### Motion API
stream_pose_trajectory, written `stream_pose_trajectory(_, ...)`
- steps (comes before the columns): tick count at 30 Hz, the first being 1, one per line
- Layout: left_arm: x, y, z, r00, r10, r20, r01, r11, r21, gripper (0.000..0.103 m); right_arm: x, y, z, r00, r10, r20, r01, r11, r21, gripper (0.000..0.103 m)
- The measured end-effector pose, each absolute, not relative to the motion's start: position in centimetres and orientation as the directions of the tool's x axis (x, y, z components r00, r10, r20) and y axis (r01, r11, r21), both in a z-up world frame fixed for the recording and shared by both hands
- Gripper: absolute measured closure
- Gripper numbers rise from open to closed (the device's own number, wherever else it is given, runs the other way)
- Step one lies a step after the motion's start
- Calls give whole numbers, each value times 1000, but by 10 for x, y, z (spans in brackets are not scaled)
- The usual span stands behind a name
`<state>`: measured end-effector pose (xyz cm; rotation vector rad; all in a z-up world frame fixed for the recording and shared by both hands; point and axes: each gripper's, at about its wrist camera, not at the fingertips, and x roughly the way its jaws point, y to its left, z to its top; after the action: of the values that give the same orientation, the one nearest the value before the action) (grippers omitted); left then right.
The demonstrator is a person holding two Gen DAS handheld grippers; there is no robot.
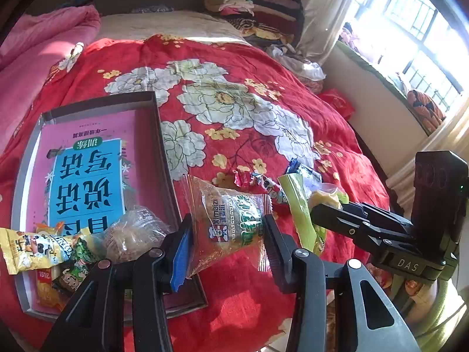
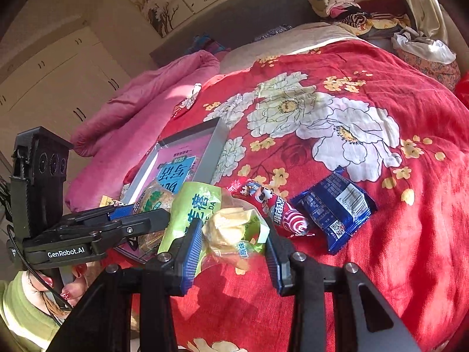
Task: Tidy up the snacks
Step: 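Carry the cracker bag with the left gripper while the right carries the green bag toward the tray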
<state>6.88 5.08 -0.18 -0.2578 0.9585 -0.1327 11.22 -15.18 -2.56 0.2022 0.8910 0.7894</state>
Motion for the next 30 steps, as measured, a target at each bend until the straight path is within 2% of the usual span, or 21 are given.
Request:
stream_pose_trajectory(17, 33, 115, 24, 653, -139, -744, -132, 947, -293, 56, 96, -125, -2, 384, 725, -572, -586, 670, 456, 63)
stream_pose_trajectory(30, 10, 146, 40, 704, -99, -703, -168, 939, -300, 56, 80, -87, 17, 362, 741, -566, -646, 637, 421, 63)
